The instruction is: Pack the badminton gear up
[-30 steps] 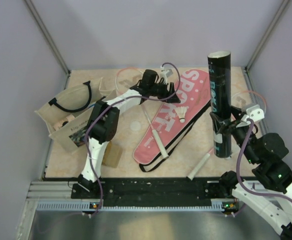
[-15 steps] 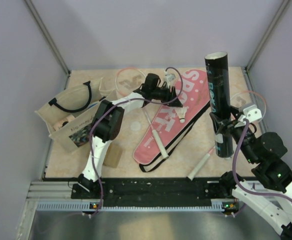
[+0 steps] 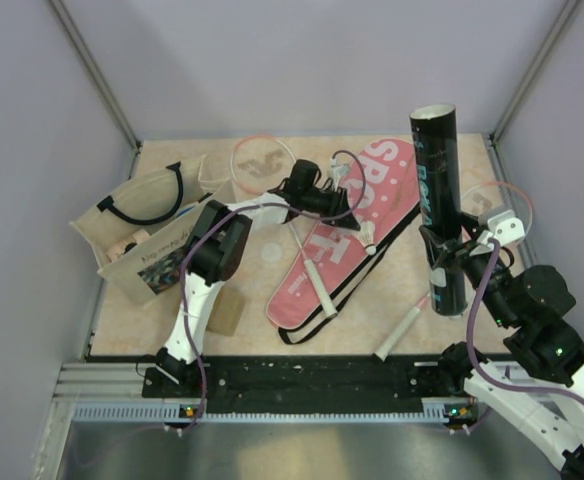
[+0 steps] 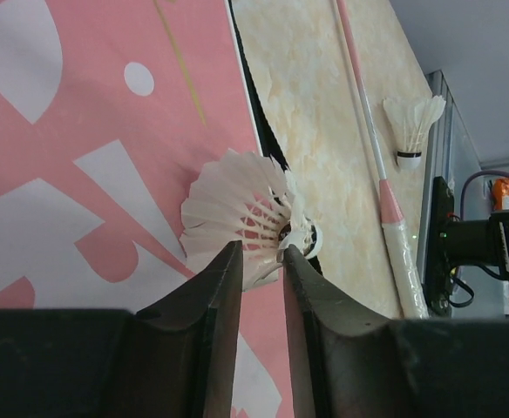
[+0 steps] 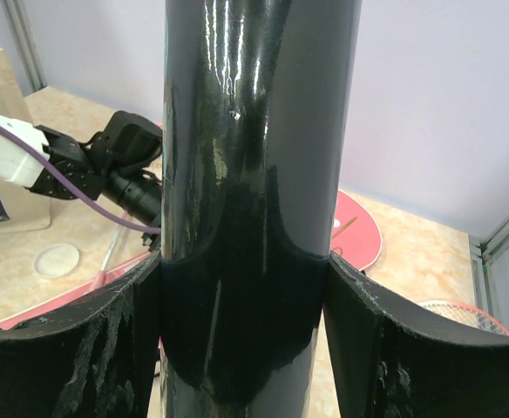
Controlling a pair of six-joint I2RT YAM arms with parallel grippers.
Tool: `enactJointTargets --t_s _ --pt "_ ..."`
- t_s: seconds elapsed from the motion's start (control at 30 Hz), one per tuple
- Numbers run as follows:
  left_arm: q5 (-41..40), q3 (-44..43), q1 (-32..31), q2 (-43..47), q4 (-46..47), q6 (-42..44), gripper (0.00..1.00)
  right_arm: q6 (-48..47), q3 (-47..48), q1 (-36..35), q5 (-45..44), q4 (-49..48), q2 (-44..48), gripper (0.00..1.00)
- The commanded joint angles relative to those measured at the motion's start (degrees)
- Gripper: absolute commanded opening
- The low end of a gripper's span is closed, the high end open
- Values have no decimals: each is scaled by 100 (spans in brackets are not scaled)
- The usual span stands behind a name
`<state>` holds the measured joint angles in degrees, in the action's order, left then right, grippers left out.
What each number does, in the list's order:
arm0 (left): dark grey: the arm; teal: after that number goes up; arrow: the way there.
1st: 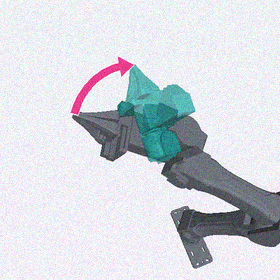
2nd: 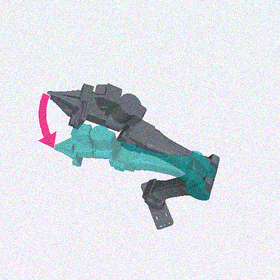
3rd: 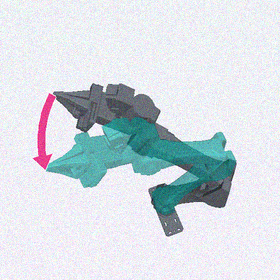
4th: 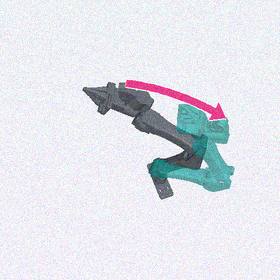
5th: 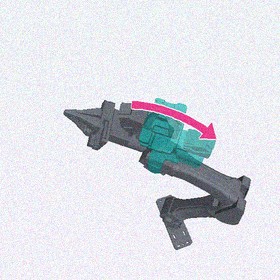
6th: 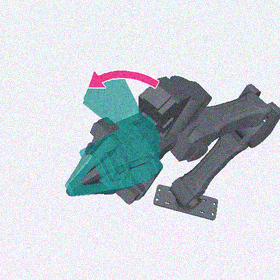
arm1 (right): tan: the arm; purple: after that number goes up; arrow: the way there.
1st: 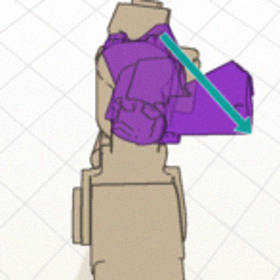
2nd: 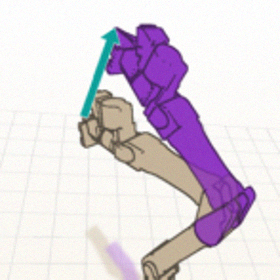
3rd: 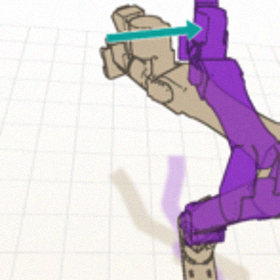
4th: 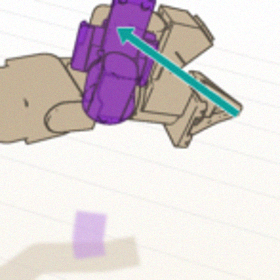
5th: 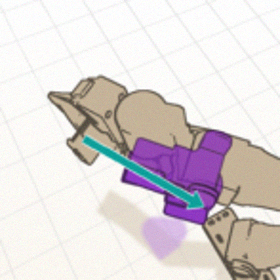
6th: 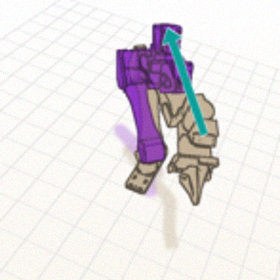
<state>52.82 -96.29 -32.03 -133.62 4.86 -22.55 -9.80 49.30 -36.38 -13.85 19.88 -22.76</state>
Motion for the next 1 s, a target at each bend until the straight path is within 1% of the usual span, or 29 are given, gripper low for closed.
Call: enactJointTargets --t_s 0.0,0.03,0.1,0.17,0.23,0.33,0.43,0.5,0.57,0.63,0.7,0.8,0.97 --pt "159 198 -40 504 331 84 26 84 150 -53 5 -309 79 44" --pt "176 259 -31 530 383 58 19 93 133 -53 5 -309 70 44" --pt "255 365 -31 626 489 -65 9 93 106 -53 14 -309 70 44" --pt "352 540 -22 741 795 -302 0 84 63 -53 40 -309 79 44" --pt "379 804 -14 951 1208 -592 0 84 -16 -53 75 -318 79 44" --pt "28 1322 -5 1416 1762 -821 0 84 -122 -53 294 -318 79 43" --pt "-43 1753 56 1874 2438 -1294 0 49 -236 -53 584 -309 88 43" --pt "-140 1921 109 2216 2537 -1489 0 -48 -324 -62 734 -318 79 43" --pt "-324 2052 162 2620 2310 -1420 0 -275 -429 -53 944 -283 97 43" --pt "-674 2132 171 3050 1793 -1079 0 -574 -526 -53 1356 -204 132 43" --pt "-1209 2080 180 3481 934 -500 0 -899 -553 -45 1892 -20 141 43" --pt "-1957 1948 180 4114 -254 178 0 -1137 -527 -53 2359 340 62 43" --pt "-3337 1395 171 4958 -2197 645 0 -1752 -518 -53 2930 885 -18 44"
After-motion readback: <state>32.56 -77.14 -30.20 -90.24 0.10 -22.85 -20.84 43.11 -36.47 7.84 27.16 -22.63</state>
